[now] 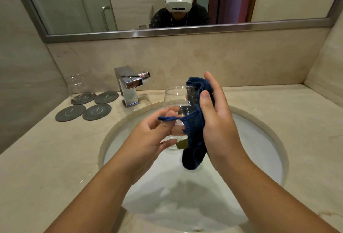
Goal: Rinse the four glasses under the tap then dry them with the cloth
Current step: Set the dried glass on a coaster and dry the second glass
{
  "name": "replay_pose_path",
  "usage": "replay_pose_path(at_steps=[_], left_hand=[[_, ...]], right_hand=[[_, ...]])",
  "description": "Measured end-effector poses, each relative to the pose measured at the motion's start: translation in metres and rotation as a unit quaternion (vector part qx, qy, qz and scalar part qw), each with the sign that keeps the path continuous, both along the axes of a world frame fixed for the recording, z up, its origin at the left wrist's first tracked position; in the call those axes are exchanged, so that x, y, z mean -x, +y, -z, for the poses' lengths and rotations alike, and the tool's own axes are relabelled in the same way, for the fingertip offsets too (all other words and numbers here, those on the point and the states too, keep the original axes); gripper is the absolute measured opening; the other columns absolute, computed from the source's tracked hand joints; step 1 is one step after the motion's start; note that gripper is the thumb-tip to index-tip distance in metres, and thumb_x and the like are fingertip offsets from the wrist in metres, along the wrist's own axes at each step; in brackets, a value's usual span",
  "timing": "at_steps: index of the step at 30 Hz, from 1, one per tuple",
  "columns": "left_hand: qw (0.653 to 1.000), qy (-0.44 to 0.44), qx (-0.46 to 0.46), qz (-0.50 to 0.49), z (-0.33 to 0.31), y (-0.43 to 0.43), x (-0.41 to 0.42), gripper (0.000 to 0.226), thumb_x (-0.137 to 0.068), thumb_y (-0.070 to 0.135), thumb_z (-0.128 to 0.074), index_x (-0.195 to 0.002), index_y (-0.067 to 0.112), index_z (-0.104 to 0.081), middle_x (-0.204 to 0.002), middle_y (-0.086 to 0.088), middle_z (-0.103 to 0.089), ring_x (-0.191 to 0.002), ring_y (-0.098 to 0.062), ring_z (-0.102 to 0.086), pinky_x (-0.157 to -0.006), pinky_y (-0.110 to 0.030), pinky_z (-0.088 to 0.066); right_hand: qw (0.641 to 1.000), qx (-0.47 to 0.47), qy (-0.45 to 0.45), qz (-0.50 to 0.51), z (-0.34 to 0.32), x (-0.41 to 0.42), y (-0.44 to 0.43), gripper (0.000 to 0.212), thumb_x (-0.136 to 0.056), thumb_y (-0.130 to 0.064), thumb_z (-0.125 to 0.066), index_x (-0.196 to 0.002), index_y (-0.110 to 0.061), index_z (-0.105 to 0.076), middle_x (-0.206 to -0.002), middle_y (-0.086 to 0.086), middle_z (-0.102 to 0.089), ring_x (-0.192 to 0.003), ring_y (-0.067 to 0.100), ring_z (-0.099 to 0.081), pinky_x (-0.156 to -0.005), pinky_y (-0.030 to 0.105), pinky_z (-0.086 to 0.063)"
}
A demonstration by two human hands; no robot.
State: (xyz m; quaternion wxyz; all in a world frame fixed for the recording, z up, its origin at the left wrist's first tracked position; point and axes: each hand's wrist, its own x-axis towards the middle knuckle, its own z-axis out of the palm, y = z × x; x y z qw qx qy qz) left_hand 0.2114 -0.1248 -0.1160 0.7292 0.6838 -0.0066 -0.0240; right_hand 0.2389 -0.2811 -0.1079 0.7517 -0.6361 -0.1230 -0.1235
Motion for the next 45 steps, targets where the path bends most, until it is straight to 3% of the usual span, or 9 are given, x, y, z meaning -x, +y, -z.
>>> replay_pose_path(at_steps=[4, 8, 14, 22, 27, 32, 37, 40, 45], left_hand=[[0.997, -0.033, -0.034, -0.064, 0.002, -0.003, -0.002, 0.06, -0.072, 0.062, -0.079, -0.124, 0.035, -0.069, -0.109, 0.012, -0.08, -0.105, -0.009, -0.074, -0.1, -0.041, -0.057], [0.996, -0.042, -0.042, -0.067, 0.003, -0.005, -0.003, 0.025, -0.097, 0.042, -0.072, -0.12, 0.032, -0.069, -0.114, -0.002, -0.079, -0.109, -0.027, -0.075, -0.1, -0.048, -0.059], [0.992, -0.04, -0.077, -0.093, 0.003, -0.011, -0.002, 0.069, -0.062, 0.066, -0.079, -0.119, 0.03, -0.065, -0.109, -0.003, -0.079, -0.091, -0.017, -0.078, -0.093, -0.047, -0.061], [1.0, -0.016, -0.017, -0.004, -0.002, -0.006, 0.003, 0.056, -0.081, 0.058, -0.065, -0.122, 0.019, -0.071, -0.114, -0.004, -0.08, -0.102, -0.022, -0.076, -0.1, -0.047, -0.055], [0.996, -0.033, -0.041, -0.073, 0.001, -0.007, -0.001, 0.043, -0.073, 0.075, -0.077, -0.104, 0.045, -0.078, -0.119, 0.003, -0.078, -0.111, -0.022, -0.074, -0.105, -0.057, -0.055], [0.992, -0.059, -0.06, -0.098, 0.001, -0.01, 0.0, 0.046, -0.081, 0.064, -0.072, -0.114, 0.032, -0.07, -0.11, -0.004, -0.079, -0.103, -0.023, -0.076, -0.098, -0.051, -0.06], [0.989, -0.033, -0.102, -0.098, 0.004, -0.011, -0.001, 0.052, -0.074, 0.052, -0.08, -0.122, 0.037, -0.065, -0.116, 0.002, -0.076, -0.101, -0.017, -0.077, -0.099, -0.05, -0.06], [0.996, -0.023, -0.053, -0.067, 0.0, -0.009, 0.001, 0.051, -0.08, 0.054, -0.085, -0.121, 0.029, -0.069, -0.113, -0.001, -0.08, -0.104, -0.02, -0.078, -0.105, -0.056, -0.055], [1.0, -0.002, 0.018, 0.017, -0.002, -0.004, 0.004, 0.058, -0.084, 0.052, -0.067, -0.132, 0.018, -0.069, -0.125, -0.009, -0.076, -0.111, -0.024, -0.073, -0.113, -0.054, -0.049]], right_hand=[[1.0, 0.016, 0.005, 0.007, 0.001, -0.001, -0.002, 0.044, -0.112, -0.039, -0.048, -0.153, -0.053, -0.044, -0.146, -0.026, -0.058, -0.133, -0.005, -0.057, -0.114, 0.031, -0.049], [0.999, 0.05, -0.007, 0.015, 0.0, -0.001, -0.003, 0.047, -0.112, -0.039, -0.049, -0.156, -0.052, -0.039, -0.134, -0.038, -0.054, -0.129, -0.012, -0.055, -0.112, 0.026, -0.049], [0.996, 0.093, -0.012, -0.01, 0.006, -0.001, 0.002, 0.046, -0.113, -0.036, -0.046, -0.157, -0.048, -0.038, -0.129, -0.044, -0.051, -0.121, -0.027, -0.049, -0.097, 0.0, -0.043], [1.0, -0.001, 0.025, -0.004, 0.005, -0.006, 0.005, 0.051, -0.102, -0.05, -0.047, -0.153, -0.044, -0.048, -0.149, -0.013, -0.062, -0.135, 0.009, -0.061, -0.117, 0.043, -0.049], [1.0, 0.009, 0.015, 0.013, 0.006, -0.004, 0.003, 0.045, -0.113, -0.039, -0.046, -0.158, -0.044, -0.042, -0.148, -0.021, -0.057, -0.135, -0.001, -0.056, -0.113, 0.029, -0.048], [0.998, 0.05, -0.008, 0.021, 0.005, -0.003, 0.002, 0.048, -0.113, -0.038, -0.047, -0.16, -0.045, -0.037, -0.135, -0.036, -0.053, -0.13, -0.017, -0.051, -0.102, 0.009, -0.047], [0.998, 0.068, -0.016, 0.007, 0.008, -0.002, 0.003, 0.047, -0.113, -0.039, -0.047, -0.159, -0.047, -0.036, -0.144, -0.031, -0.052, -0.135, -0.007, -0.054, -0.11, 0.023, -0.048], [0.998, 0.053, -0.019, 0.001, 0.007, -0.002, 0.003, 0.047, -0.114, -0.038, -0.044, -0.16, -0.043, -0.037, -0.148, -0.027, -0.053, -0.134, -0.01, -0.053, -0.11, 0.019, -0.046], [1.0, -0.005, 0.004, 0.009, 0.006, -0.006, 0.004, 0.05, -0.105, -0.047, -0.045, -0.155, -0.04, -0.046, -0.148, -0.014, -0.062, -0.135, 0.008, -0.06, -0.118, 0.043, -0.047]])
